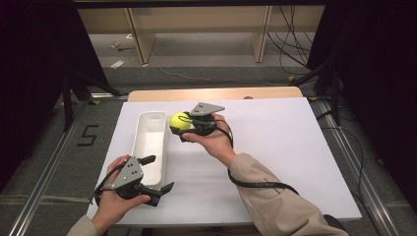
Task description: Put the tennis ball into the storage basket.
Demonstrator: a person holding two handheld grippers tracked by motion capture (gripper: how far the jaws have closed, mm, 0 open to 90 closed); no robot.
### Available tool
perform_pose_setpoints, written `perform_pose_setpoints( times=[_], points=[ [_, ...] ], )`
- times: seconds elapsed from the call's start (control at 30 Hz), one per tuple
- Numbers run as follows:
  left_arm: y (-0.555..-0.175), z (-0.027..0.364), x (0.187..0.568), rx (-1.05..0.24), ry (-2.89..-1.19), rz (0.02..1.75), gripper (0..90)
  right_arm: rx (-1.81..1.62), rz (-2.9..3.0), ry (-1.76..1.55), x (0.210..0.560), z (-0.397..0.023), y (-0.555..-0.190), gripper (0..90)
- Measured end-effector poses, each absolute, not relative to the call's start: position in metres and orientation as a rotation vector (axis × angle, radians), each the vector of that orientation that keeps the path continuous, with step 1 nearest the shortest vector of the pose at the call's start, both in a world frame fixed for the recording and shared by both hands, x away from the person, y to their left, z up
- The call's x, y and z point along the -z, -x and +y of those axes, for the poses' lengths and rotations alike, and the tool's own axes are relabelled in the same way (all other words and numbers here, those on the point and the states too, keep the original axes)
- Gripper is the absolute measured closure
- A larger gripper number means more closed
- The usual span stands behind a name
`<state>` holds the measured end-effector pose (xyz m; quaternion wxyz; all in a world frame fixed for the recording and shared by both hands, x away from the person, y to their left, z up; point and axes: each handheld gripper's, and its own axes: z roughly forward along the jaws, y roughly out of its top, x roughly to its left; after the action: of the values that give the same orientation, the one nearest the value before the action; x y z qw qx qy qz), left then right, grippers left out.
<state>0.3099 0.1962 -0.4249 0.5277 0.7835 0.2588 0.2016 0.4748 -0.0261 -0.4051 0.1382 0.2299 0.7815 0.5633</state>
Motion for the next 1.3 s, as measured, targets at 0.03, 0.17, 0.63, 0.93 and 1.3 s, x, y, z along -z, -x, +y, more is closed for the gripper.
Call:
perform_pose_setpoints(
  times=[0.03,0.17,0.63,0.93,1.3],
  points=[
    [-0.310,0.196,0.425,-0.482,-1.872,0.619,0.0,-1.626,2.261,-0.666,0.405,-0.026,-0.475,27.4],
    [-0.310,0.196,0.425,-0.482,-1.872,0.618,0.0,-1.624,2.262,-0.667,0.405,-0.024,-0.475,27.4],
    [-0.310,0.196,0.425,-0.481,-1.871,0.618,0.0,-1.619,2.264,-0.660,0.404,-0.019,-0.476,27.4],
    [-0.310,0.196,0.425,-0.481,-1.871,0.618,0.0,-1.631,2.263,-0.654,0.403,-0.016,-0.476,27.4],
    [-0.310,0.196,0.425,-0.481,-1.871,0.619,0.0,-1.638,2.267,-0.644,0.402,-0.011,-0.475,27.4]
  ],
)
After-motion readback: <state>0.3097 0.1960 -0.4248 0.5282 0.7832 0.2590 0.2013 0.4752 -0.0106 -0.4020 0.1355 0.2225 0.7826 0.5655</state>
